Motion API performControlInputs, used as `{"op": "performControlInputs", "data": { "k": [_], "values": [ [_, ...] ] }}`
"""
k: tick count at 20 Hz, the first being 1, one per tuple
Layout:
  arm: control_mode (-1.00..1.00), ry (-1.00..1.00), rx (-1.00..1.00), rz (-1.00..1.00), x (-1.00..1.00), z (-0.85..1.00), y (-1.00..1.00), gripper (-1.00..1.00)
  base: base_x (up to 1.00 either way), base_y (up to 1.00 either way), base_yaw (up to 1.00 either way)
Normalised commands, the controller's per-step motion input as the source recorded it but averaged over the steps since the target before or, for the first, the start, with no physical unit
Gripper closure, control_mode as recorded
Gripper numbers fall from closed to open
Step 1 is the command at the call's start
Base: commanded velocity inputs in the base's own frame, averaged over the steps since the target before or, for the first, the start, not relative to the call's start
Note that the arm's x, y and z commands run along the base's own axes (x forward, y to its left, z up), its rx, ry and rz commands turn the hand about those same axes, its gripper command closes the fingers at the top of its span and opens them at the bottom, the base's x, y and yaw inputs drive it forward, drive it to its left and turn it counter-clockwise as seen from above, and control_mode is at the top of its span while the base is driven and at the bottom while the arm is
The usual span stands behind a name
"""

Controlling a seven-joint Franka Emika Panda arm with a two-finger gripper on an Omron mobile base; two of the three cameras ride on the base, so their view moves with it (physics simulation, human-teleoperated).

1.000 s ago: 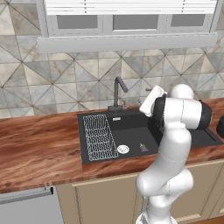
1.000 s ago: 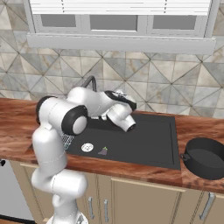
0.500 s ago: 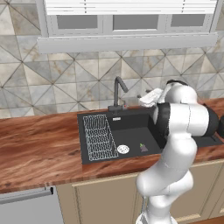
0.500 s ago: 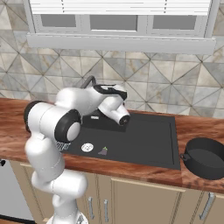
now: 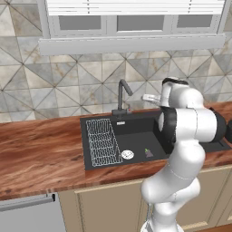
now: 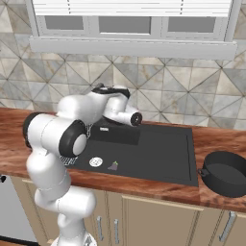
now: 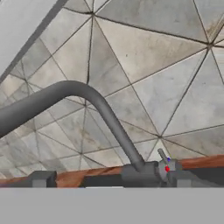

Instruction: Dump the eggplant from the pot into the sink. Then turn on the water and wash the eggplant. Then turn off the water and put the eggplant back in the pot.

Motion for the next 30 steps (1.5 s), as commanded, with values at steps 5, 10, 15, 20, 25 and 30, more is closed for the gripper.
{"op": "performControlInputs", "data": {
  "k": [5, 10, 15, 20, 25, 30],
  "values": [
    [-1.0, 0.46, 0.37, 0.06, -0.13, -0.31, -0.2, -1.0, 0.0, 0.0, 0.0],
    [-1.0, 0.35, 0.29, 0.12, -0.19, -0.35, 0.0, -1.0, 0.0, 0.0, 0.0],
    [-1.0, 0.12, 0.09, 0.14, -0.03, -0.2, 0.0, -1.0, 0.0, 0.0, 0.0],
    [-1.0, -0.07, -0.02, 0.1, 0.0, -0.02, 0.0, -1.0, 0.0, 0.0, 0.0],
    [-1.0, -0.18, -0.09, 0.08, -0.03, -0.04, 0.03, -1.0, 0.0, 0.0, 0.0],
    [-1.0, -0.14, -0.09, 0.03, 0.0, -0.17, 0.26, -1.0, 0.0, 0.0, 0.0]
  ]
}}
